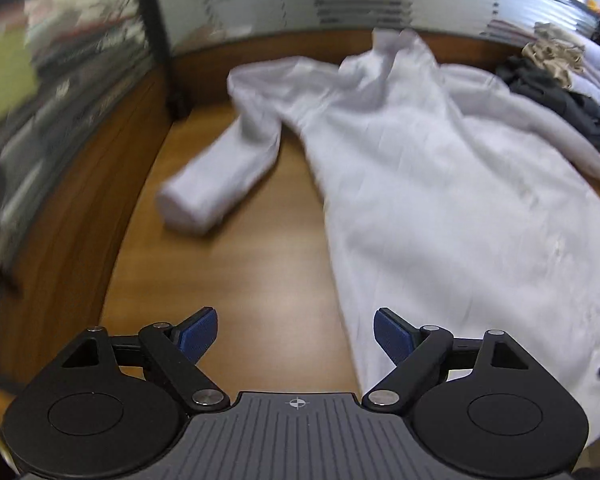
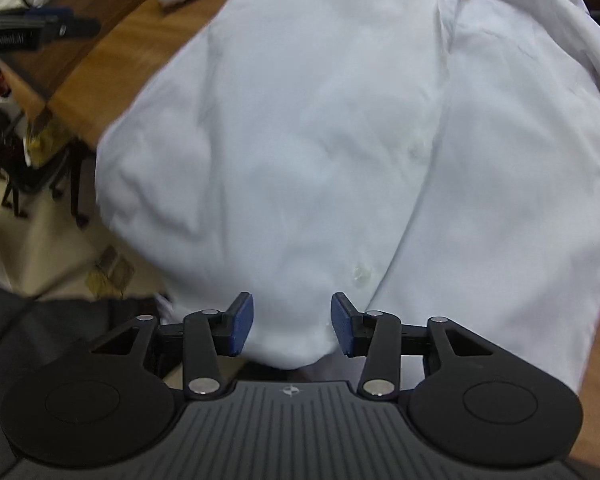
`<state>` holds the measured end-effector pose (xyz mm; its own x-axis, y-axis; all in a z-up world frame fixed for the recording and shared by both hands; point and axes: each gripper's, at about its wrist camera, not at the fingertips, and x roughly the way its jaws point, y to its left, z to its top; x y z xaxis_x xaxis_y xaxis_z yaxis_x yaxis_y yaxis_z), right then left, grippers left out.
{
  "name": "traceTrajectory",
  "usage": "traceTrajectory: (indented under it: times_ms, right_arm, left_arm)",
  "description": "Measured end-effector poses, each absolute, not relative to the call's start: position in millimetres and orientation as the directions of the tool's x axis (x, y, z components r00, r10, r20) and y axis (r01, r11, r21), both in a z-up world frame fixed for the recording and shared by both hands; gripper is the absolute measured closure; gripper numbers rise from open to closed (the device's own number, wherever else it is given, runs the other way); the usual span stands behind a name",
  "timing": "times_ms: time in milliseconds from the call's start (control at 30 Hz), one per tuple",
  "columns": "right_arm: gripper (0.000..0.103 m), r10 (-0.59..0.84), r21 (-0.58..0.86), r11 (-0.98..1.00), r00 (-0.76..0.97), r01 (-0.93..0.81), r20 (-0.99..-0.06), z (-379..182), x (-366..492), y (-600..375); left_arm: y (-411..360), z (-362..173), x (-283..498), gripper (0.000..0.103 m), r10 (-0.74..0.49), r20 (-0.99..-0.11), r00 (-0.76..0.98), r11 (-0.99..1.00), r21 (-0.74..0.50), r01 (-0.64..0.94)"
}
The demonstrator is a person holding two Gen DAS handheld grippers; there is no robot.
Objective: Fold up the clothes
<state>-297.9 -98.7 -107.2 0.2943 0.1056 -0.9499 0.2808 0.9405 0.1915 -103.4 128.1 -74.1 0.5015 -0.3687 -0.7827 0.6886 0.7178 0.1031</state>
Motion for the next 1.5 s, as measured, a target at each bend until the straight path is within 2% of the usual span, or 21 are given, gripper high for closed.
traceTrajectory:
  times_ms: [167, 300, 500, 633, 700, 767, 800, 867, 900, 933, 967, 1133, 1233, 1333, 1467, 1500]
  right_arm:
    - [0.053, 0.060, 0.152, 0.931, 0.270, 0.331, -0.961, -106.1, -332.3, -99.3]
    - [0.053, 0.033, 0.190, 0.887, 0.353, 0.421, -0.935, -98.8, -344.6, -104.4]
    - [0.053, -0.023, 0.244, 0.811, 0.447, 0.531, -0.894, -99.9, -341.5, -113.7]
    - [0.053, -0.067, 0.250, 0.777, 0.470, 0.578, -0.880, -106.3, -332.6, -119.7]
    - [0.053, -0.077, 0.253, 0.761, 0.470, 0.598, -0.879, -113.4, -326.2, -122.9]
    - [0.053, -0.084, 0.261, 0.746, 0.474, 0.613, -0.876, -119.9, -321.5, -124.6]
    - [0.053, -0.090, 0.264, 0.741, 0.482, 0.617, -0.872, -121.2, -320.7, -125.1]
    - [0.055, -0.094, 0.268, 0.741, 0.489, 0.616, -0.867, -121.4, -318.4, -123.5]
    - [0.080, -0.085, 0.272, 0.745, 0.490, 0.610, -0.868, -121.2, -316.8, -122.1]
    - [0.098, -0.074, 0.276, 0.748, 0.490, 0.603, -0.869, -121.0, -315.1, -120.6]
    - [0.103, -0.064, 0.281, 0.752, 0.490, 0.597, -0.870, -120.9, -313.4, -119.1]
    - [0.103, -0.002, 0.361, 0.758, 0.555, 0.543, -0.832, -95.2, -317.8, -110.3]
    - [0.103, 0.081, 0.403, 0.773, 0.554, 0.490, -0.829, -88.9, -319.8, -105.1]
    - [0.102, 0.152, 0.392, 0.802, 0.480, 0.451, -0.864, -99.9, -317.6, -100.4]
    - [0.098, 0.145, 0.362, 0.826, 0.458, 0.432, -0.877, -96.5, -322.3, -105.9]
    - [0.092, 0.134, 0.358, 0.825, 0.463, 0.437, -0.876, -91.7, -323.6, -111.9]
  left_arm:
    - [152.6, -102.5, -122.7, 0.021, -0.363, -0.812, 0.457, 0.743, 0.043, 0.668]
    - [156.5, -122.1, -133.1, 0.041, -0.374, -0.829, 0.416, 0.742, 0.002, 0.671]
    - [147.4, -129.1, -138.4, 0.049, -0.418, -0.818, 0.395, 0.720, -0.034, 0.693]
    - [132.6, -128.5, -134.8, 0.065, -0.455, -0.809, 0.372, 0.700, -0.066, 0.711]
    - [122.7, -132.3, -133.7, 0.065, -0.451, -0.817, 0.360, 0.697, -0.070, 0.714]
    - [115.6, -135.3, -134.3, 0.081, -0.426, -0.827, 0.367, 0.695, -0.039, 0.718]
    - [112.9, -136.3, -134.9, 0.094, -0.414, -0.830, 0.374, 0.694, -0.022, 0.720]
    - [108.8, -136.4, -136.1, 0.097, -0.393, -0.834, 0.388, 0.696, 0.006, 0.718]
    - [109.6, -133.1, -137.1, 0.098, -0.391, -0.832, 0.395, 0.706, 0.005, 0.709]
    - [111.2, -128.5, -138.0, 0.098, -0.391, -0.828, 0.402, 0.715, 0.002, 0.699]
    - [113.8, -122.4, -139.1, 0.098, -0.395, -0.823, 0.409, 0.724, -0.005, 0.690]
    - [140.4, -87.3, -136.2, 0.098, -0.430, -0.801, 0.417, 0.763, -0.075, 0.642]
    - [151.7, -90.1, -133.0, 0.098, -0.382, -0.829, 0.409, 0.780, -0.052, 0.624]
    - [156.6, -102.6, -132.5, 0.097, -0.323, -0.867, 0.379, 0.784, -0.021, 0.621]
    - [161.6, -103.4, -134.1, 0.090, -0.266, -0.880, 0.393, 0.795, 0.030, 0.605]
    - [163.3, -98.9, -132.8, 0.086, -0.269, -0.876, 0.401, 0.807, 0.023, 0.590]
